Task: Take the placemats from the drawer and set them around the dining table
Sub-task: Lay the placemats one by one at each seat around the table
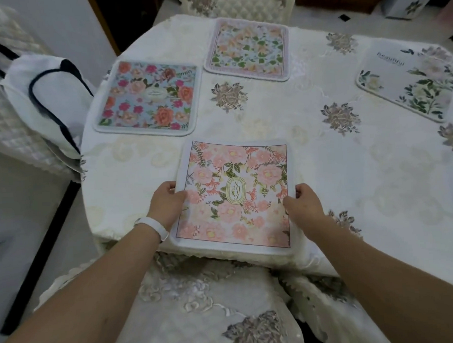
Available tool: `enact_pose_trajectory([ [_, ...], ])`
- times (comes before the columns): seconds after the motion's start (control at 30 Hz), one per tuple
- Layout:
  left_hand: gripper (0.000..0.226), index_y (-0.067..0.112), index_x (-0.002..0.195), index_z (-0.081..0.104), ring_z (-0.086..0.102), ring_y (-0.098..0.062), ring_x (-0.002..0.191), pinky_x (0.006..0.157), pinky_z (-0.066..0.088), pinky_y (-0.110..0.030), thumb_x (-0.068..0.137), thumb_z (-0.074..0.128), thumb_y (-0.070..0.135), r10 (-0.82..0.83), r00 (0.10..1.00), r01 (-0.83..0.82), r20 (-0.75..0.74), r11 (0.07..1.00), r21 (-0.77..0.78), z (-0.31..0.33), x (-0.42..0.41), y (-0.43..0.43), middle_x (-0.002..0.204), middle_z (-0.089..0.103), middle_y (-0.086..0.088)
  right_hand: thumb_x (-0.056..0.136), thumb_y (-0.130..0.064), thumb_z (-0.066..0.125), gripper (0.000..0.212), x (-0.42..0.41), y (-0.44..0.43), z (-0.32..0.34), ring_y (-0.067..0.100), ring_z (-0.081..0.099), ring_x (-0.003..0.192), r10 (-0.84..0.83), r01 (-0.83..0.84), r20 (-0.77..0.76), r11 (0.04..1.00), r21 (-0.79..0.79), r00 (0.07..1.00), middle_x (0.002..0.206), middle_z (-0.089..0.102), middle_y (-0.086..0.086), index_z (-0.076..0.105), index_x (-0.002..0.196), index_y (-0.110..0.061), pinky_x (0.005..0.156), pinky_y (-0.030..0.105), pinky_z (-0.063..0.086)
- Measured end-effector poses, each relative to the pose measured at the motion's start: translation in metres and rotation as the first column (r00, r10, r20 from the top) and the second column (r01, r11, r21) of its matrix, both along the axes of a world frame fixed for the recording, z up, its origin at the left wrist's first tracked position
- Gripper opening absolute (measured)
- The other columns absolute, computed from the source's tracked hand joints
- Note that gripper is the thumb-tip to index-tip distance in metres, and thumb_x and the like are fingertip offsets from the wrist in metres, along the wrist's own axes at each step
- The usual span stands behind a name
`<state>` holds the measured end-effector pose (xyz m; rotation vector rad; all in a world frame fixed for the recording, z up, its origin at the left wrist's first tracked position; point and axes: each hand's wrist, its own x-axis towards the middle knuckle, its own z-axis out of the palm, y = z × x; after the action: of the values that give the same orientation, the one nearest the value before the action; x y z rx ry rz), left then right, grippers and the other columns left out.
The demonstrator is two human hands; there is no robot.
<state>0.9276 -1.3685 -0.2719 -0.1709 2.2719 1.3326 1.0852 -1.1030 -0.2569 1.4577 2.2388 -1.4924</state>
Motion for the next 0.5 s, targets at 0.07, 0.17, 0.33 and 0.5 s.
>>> enact_pose_trajectory([
  [0.07, 0.017, 0.020, 0.109, 0.058, 0.065, -0.021, 0.083, 0.067, 0.049, -0.031, 0.092, 0.060, 0.018, -0.019, 0.999, 0.018, -0.037, 1.000, -0.026, -0.004, -0.002, -0.002, 0.099, 0.066, 0.000, 0.088, -0.019, 0.058, 0.011, 0.003, 0.000, -0.005, 0.015, 0.059, 0.064, -0.008, 0.008, 0.028, 1.000, 0.003, 1.000, 0.083, 0.063, 0.002, 0.053, 0.098, -0.021, 0.049, 0.025, 0.040],
  [0.17, 0.015, 0.025, 0.105, 0.059, 0.066, -0.017, 0.082, 0.064, 0.050, -0.029, 0.090, 0.062, 0.020, 0.000, 0.997, -0.002, -0.080, 1.000, -0.030, -0.009, -0.006, -0.004, 0.097, 0.068, 0.004, 0.088, -0.018, 0.058, 0.015, 0.004, 0.000, -0.010, 0.014, 0.059, 0.066, -0.002, 0.001, 0.032, 1.000, 0.008, 1.000, 0.082, 0.062, 0.000, 0.054, 0.102, -0.019, 0.050, 0.025, 0.039],
  [0.33, 0.017, 0.027, 0.104, 0.057, 0.064, -0.012, 0.080, 0.059, 0.045, -0.024, 0.089, 0.061, 0.020, -0.013, 0.992, 0.005, -0.125, 0.998, -0.065, -0.013, -0.010, -0.004, 0.092, 0.065, 0.010, 0.088, -0.013, 0.057, 0.019, -0.007, 0.000, -0.012, 0.011, 0.059, 0.068, -0.010, 0.010, 0.003, 1.000, 0.015, 1.000, 0.087, 0.064, 0.000, 0.056, 0.107, -0.015, 0.051, 0.024, 0.040],
  [0.5, 0.033, 0.015, 0.120, 0.058, 0.056, -0.016, 0.094, 0.081, 0.043, -0.030, 0.087, 0.057, 0.015, -0.091, 0.926, 0.008, -0.367, 0.975, -0.223, -0.014, -0.022, -0.003, 0.115, 0.056, -0.002, 0.087, -0.021, 0.061, 0.056, -0.013, -0.010, -0.010, 0.019, 0.058, 0.103, 0.085, -0.094, 0.043, 0.949, 0.300, 0.995, 0.124, 0.054, 0.004, 0.040, 0.138, -0.013, 0.076, 0.034, 0.049],
])
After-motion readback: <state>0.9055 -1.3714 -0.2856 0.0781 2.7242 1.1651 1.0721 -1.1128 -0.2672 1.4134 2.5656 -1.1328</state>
